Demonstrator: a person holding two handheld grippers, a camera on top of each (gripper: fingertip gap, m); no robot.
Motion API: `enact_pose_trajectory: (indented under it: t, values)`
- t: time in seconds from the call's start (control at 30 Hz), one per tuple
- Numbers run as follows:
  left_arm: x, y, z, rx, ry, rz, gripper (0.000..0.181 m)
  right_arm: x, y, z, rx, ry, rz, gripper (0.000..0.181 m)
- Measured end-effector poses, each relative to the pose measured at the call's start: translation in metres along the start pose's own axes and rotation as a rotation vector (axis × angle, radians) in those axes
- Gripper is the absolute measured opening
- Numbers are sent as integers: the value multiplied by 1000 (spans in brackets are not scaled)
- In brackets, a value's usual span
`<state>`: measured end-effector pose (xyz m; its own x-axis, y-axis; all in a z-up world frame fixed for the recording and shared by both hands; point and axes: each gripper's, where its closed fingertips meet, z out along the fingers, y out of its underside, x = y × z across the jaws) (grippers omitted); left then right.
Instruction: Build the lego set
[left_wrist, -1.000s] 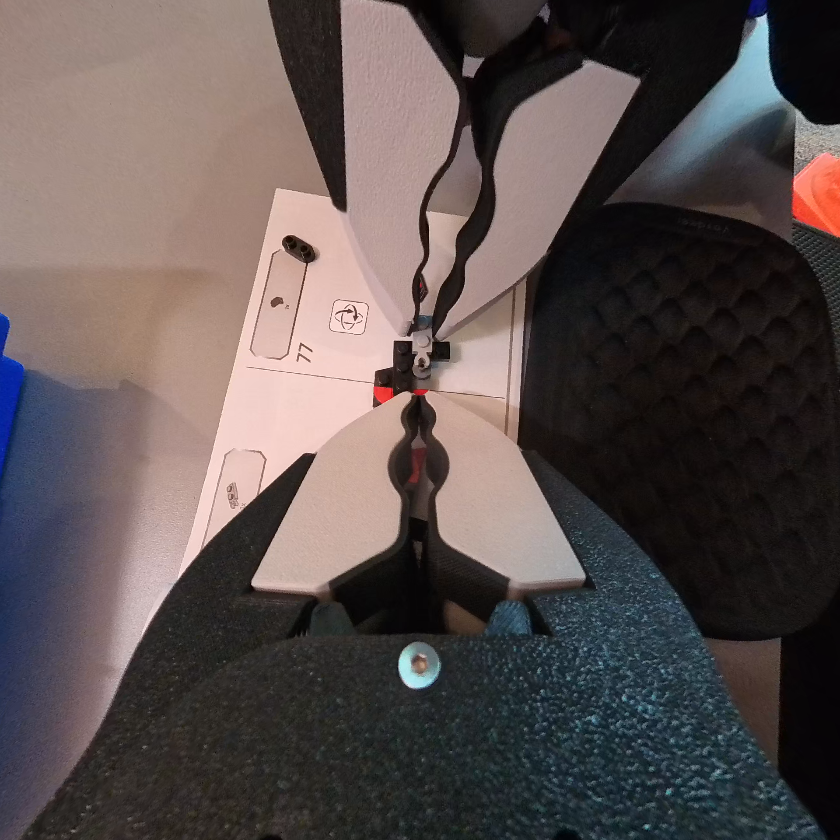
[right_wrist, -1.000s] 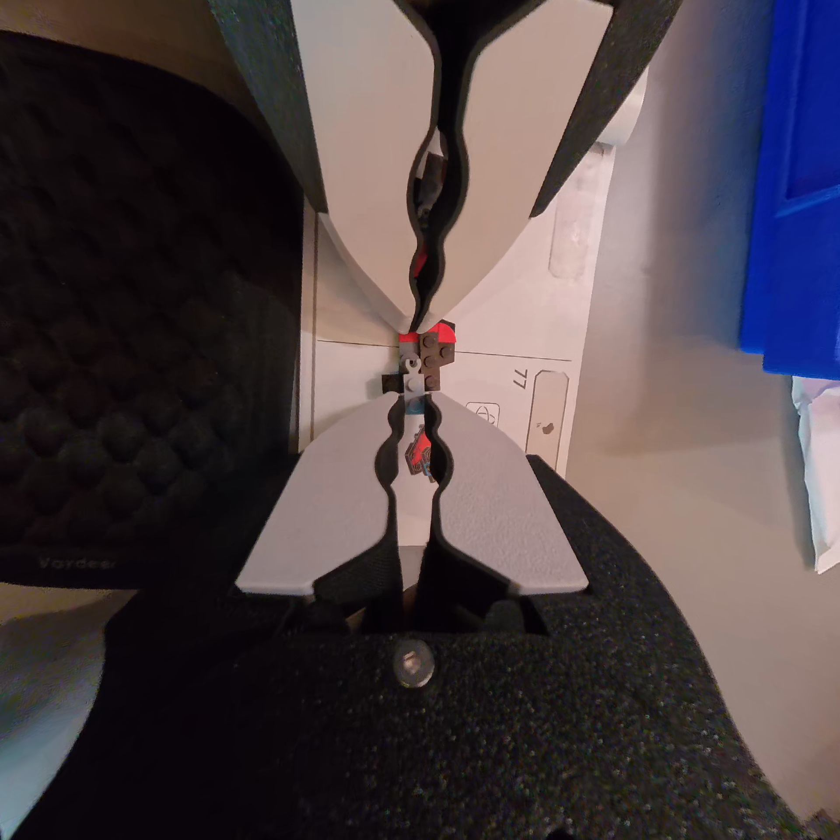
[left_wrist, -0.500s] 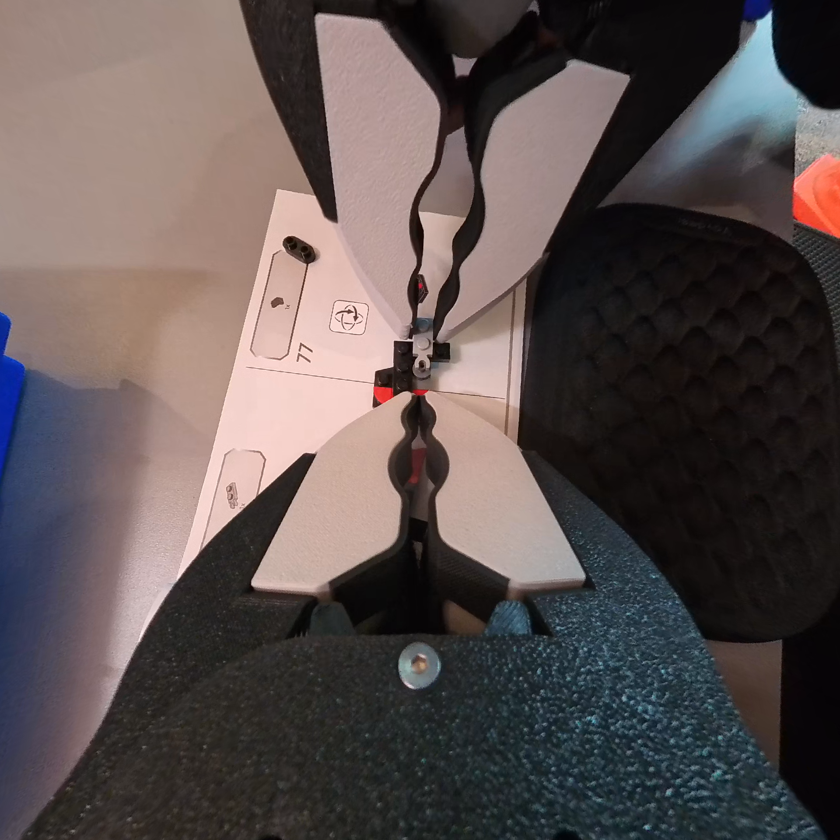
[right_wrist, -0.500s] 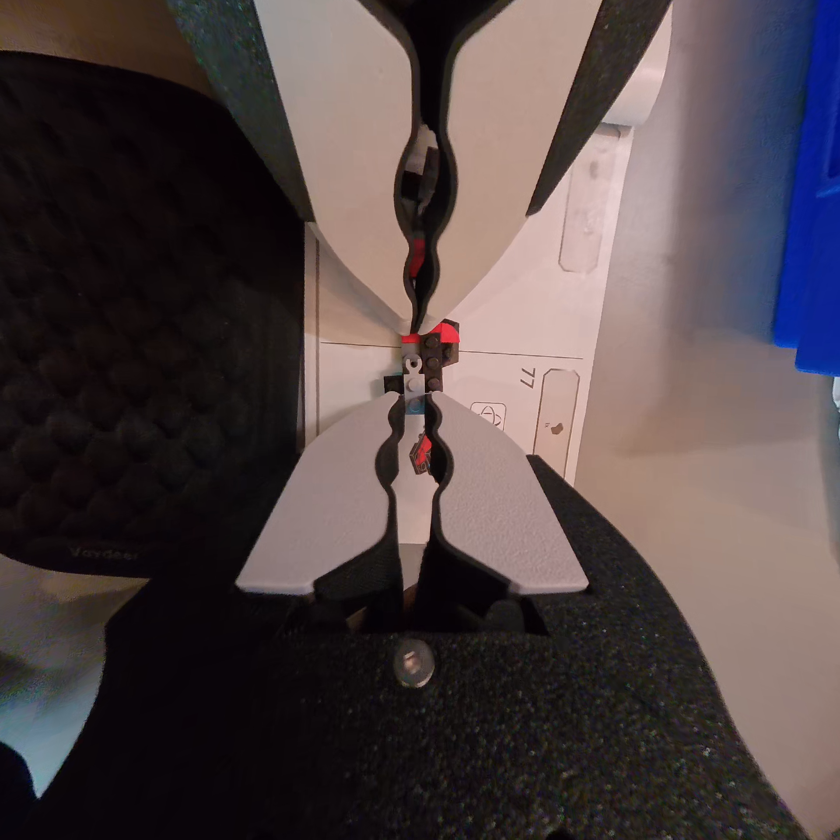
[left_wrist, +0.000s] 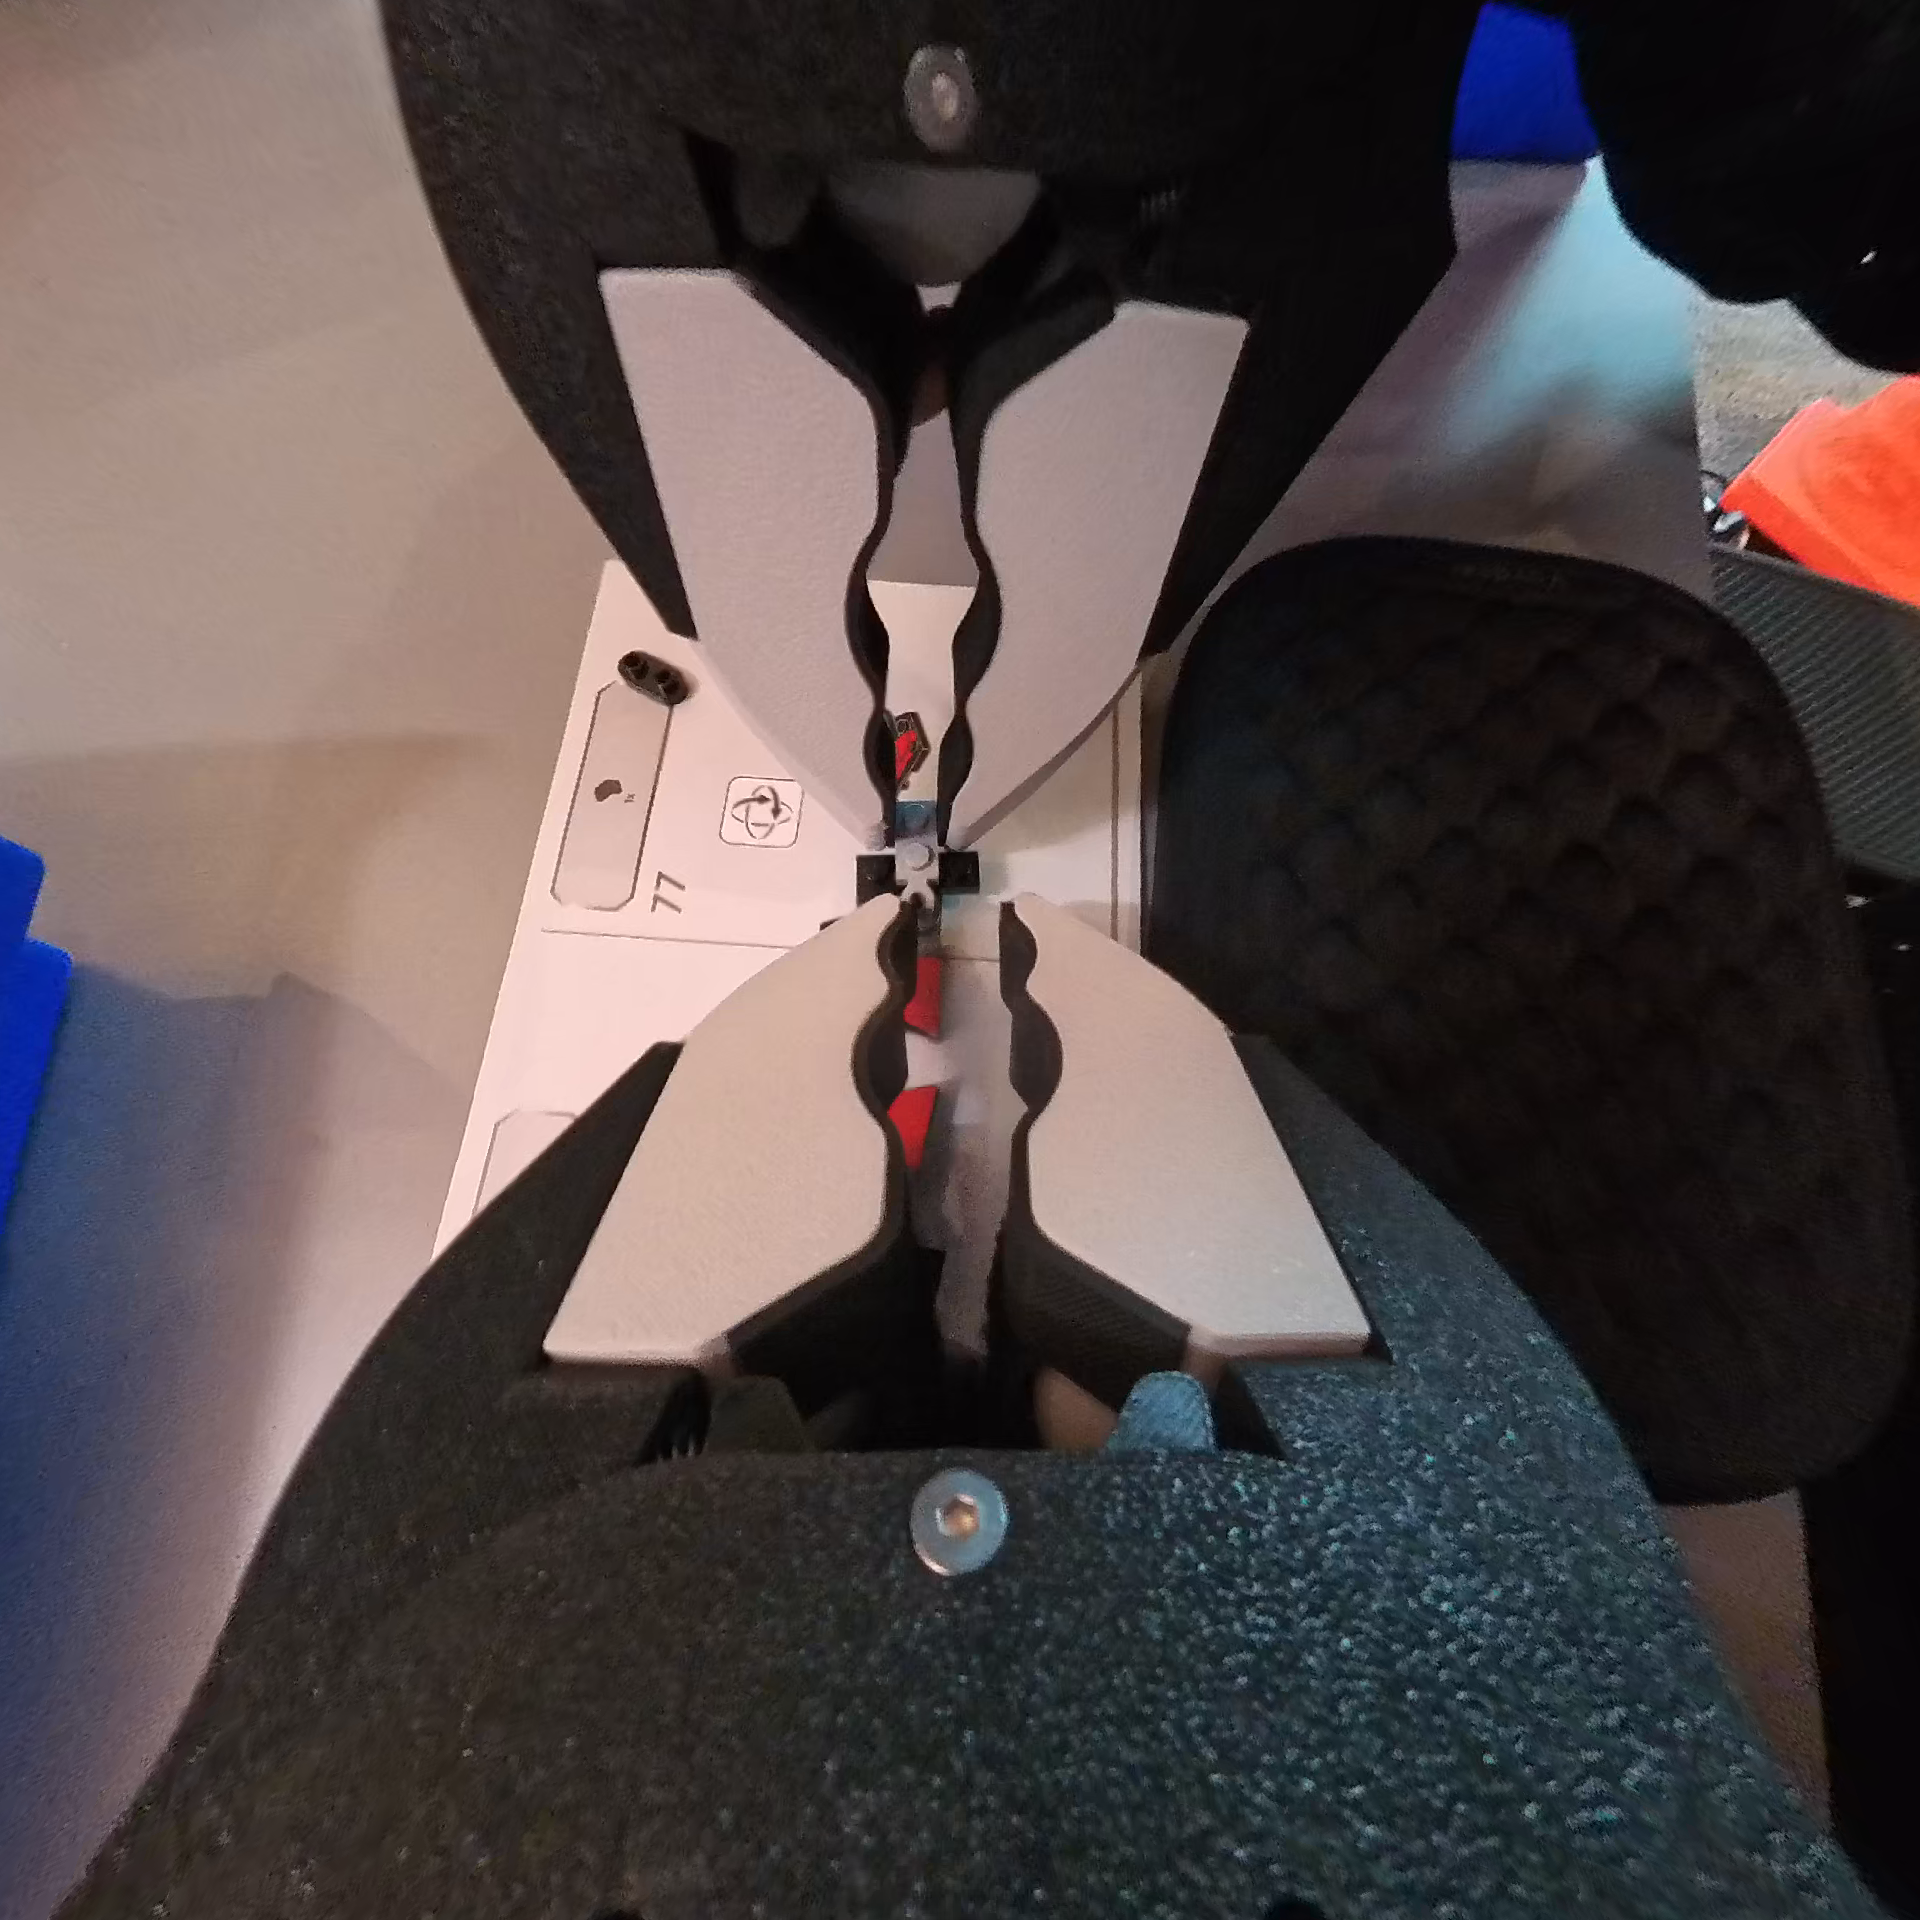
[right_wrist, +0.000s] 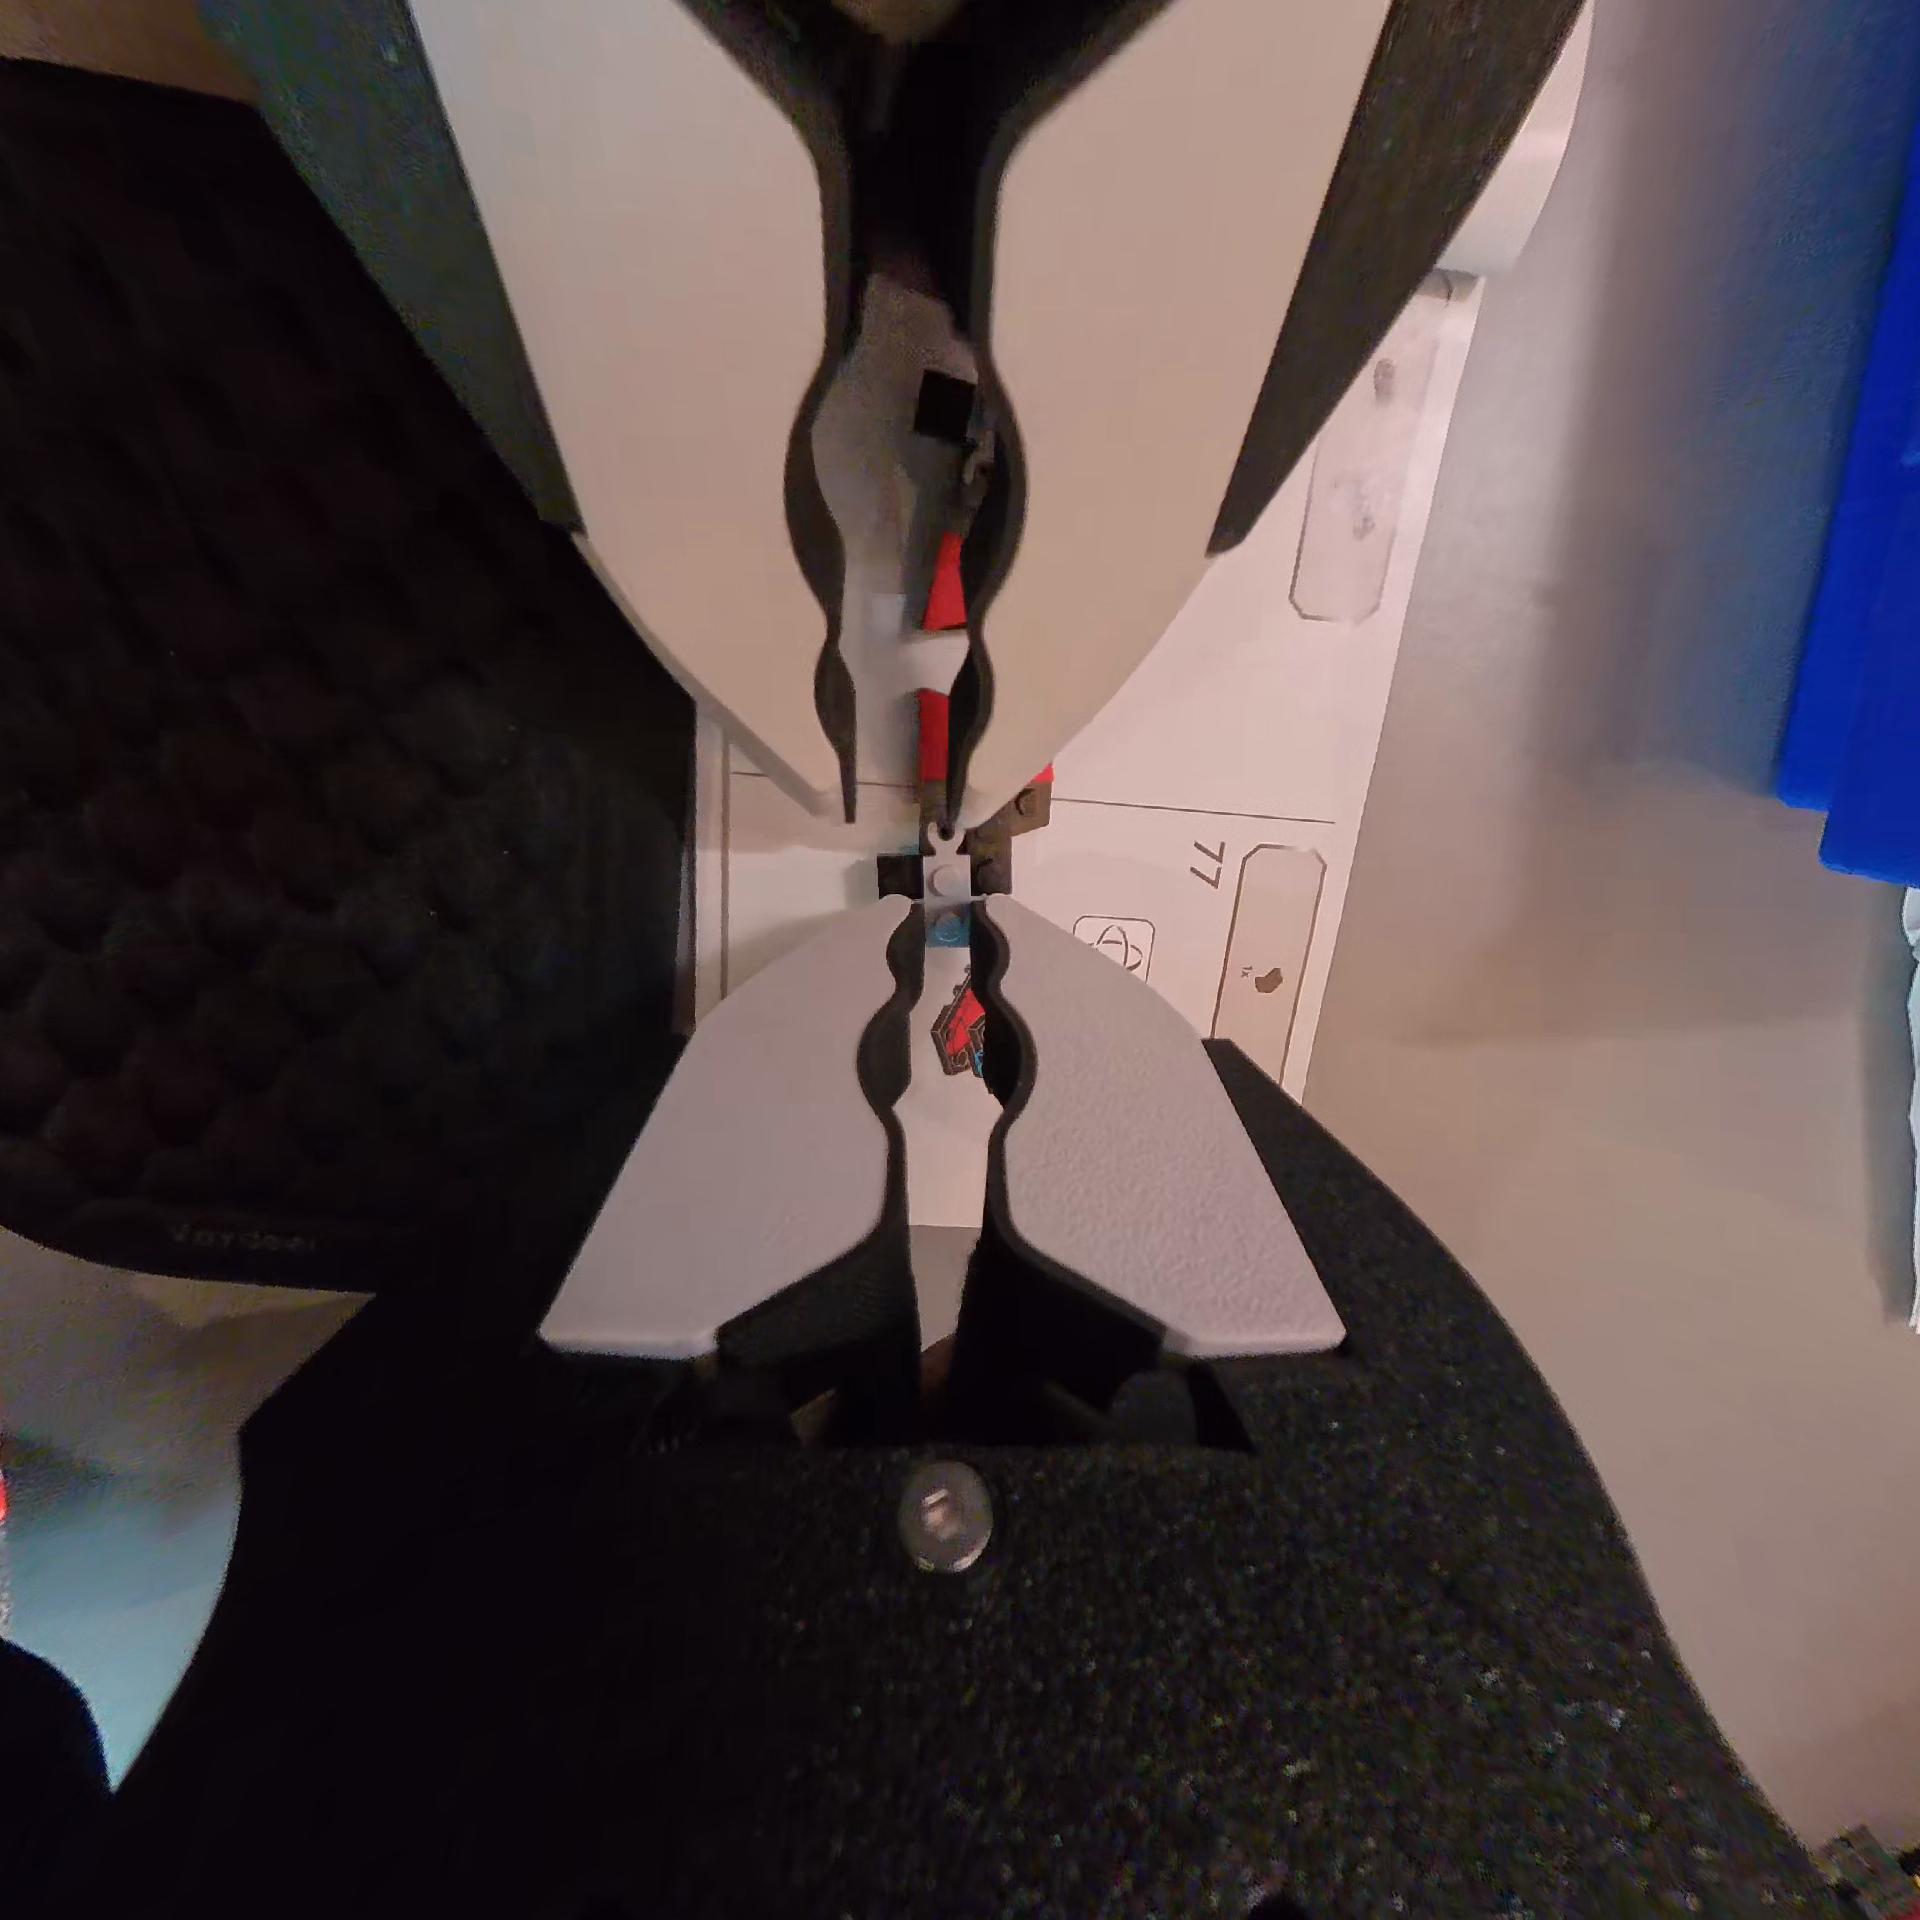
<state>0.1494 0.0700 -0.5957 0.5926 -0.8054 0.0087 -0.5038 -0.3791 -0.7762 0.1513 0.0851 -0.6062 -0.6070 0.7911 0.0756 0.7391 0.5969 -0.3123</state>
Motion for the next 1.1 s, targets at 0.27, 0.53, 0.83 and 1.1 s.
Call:
enact_pose_trajectory:
  t: [0.27, 0.53, 0.83, 1.1]
  values:
    - [-5, -5, 3, 10, -45, 33, 7, 0, 0, 0, 1, -2, -2, 8]
    - [-6, -4, 5, 3, -50, 42, 0, 0, 0, 0, 15, -3, 4, 9]
    - [-6, -2, 6, -26, -47, 50, 0, 0, -1, 0, 44, 1, 31, 9]
    - [-6, -2, 6, -54, -46, 60, 0, 2, -7, -10, 174, 10, 103, 0]
